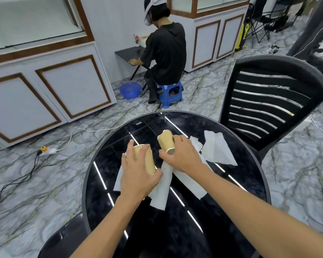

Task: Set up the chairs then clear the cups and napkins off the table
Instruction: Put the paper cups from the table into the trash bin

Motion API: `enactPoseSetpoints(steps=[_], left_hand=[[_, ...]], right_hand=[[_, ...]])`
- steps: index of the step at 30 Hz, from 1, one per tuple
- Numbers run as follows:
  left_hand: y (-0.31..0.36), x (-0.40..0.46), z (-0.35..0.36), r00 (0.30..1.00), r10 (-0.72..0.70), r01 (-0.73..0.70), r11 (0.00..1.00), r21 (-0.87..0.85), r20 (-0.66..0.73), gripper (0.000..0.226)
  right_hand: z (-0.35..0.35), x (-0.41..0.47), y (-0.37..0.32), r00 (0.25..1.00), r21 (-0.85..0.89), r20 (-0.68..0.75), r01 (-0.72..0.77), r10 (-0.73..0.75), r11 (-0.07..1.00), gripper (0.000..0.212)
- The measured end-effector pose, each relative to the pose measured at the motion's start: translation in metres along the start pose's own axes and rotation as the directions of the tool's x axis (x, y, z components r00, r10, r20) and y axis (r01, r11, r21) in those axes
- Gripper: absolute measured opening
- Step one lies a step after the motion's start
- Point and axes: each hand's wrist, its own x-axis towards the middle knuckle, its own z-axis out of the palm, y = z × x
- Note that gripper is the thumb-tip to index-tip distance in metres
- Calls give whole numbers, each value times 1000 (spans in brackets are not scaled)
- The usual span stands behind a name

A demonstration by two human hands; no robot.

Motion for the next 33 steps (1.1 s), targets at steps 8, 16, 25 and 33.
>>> enactPoseSetpoints(steps=[8, 16, 25, 33], left_hand=[[17, -18, -14, 995, 52, -59, 994, -87, -82, 81], [59, -65, 2, 969, 223, -237, 962, -134, -109, 74], [133, -146, 51, 979, 199, -188, 964, -187, 39, 77], [178, -206, 90, 966, 243, -227, 961, -158, 88, 79]], right_hand=[[-37, -42, 25, 995, 94, -101, 24, -15, 995, 54], [-89, -110, 68, 979, 123, -201, -4, 29, 992, 53], [-133, -227, 148, 972, 134, -159, -151, 172, 979, 57], [-147, -308, 197, 954, 155, -188, -206, 234, 966, 61]])
